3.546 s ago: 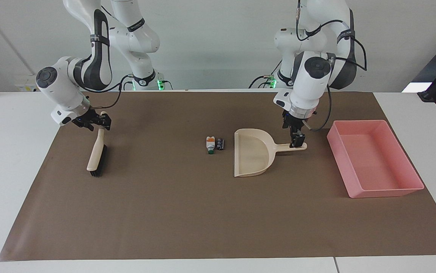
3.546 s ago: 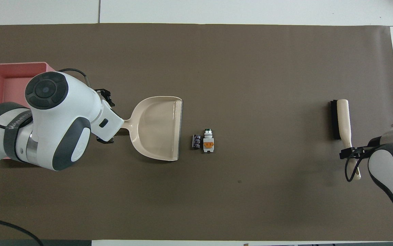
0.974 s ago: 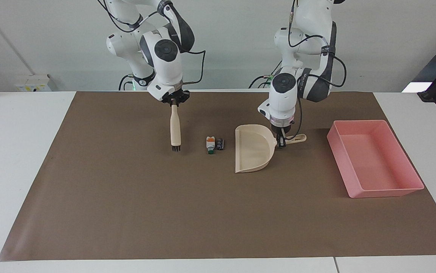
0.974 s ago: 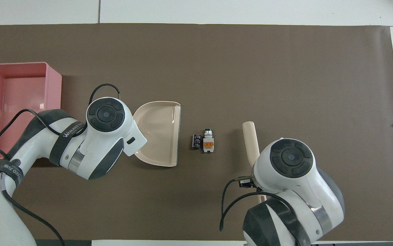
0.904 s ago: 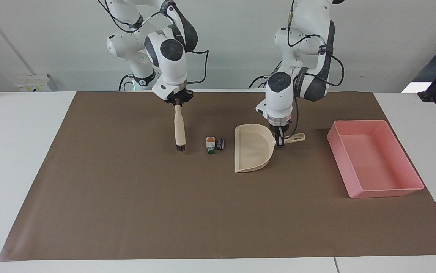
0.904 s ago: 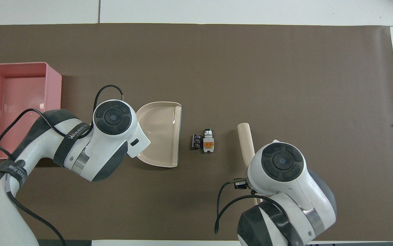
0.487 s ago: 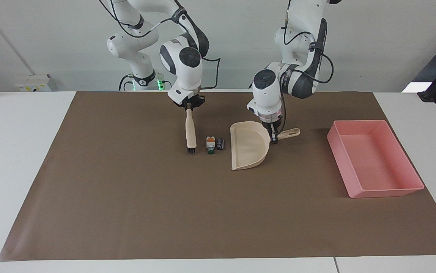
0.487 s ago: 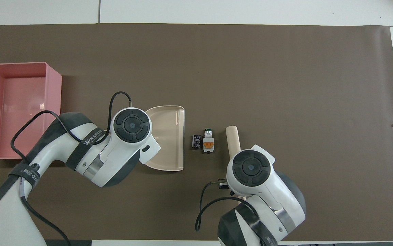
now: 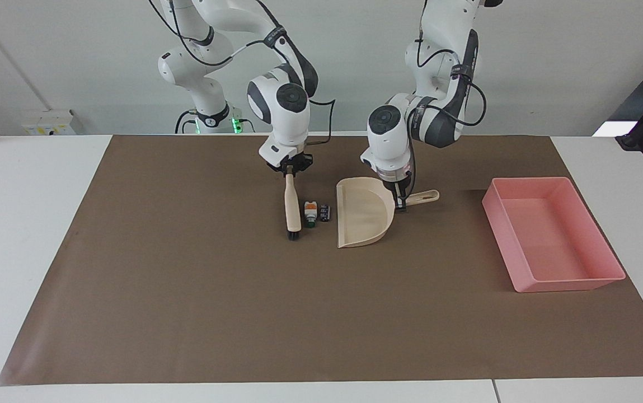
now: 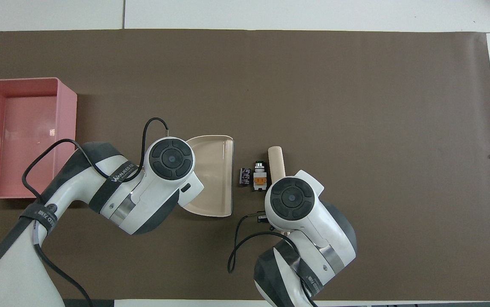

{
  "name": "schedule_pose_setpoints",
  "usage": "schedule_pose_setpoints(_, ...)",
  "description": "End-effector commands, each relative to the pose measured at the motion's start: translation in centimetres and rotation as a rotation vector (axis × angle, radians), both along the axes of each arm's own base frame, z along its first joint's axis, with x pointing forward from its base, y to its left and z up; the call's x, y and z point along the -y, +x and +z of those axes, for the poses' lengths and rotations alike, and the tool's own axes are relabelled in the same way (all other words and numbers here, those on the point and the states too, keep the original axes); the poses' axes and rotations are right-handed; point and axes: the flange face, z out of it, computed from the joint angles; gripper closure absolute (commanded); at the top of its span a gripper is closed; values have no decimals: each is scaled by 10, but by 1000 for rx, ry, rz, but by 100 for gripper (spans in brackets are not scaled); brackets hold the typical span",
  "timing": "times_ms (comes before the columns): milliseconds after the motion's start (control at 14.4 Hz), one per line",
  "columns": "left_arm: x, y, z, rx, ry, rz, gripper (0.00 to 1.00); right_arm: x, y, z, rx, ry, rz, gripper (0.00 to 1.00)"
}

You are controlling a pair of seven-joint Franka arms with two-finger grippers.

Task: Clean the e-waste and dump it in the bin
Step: 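Sweep the electronic parts into the dustpan with the brush in the right gripper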

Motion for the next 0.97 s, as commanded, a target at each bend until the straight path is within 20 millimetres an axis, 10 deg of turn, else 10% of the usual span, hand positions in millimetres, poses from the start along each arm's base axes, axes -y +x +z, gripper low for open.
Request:
schedule_pose_setpoints(0,5,-7,-9,-13,25,-23,100,-32,-7,-3,-16,28,-9,100)
schedule_pose_setpoints(348,5,-6,-9,-10,20,-33,100,-79,-21,4,-84,335,-20,100)
schedule_pose_setpoints(904,5,0,-6,1,-26,-58,100,-81,-23,34,-128,491,-58,100)
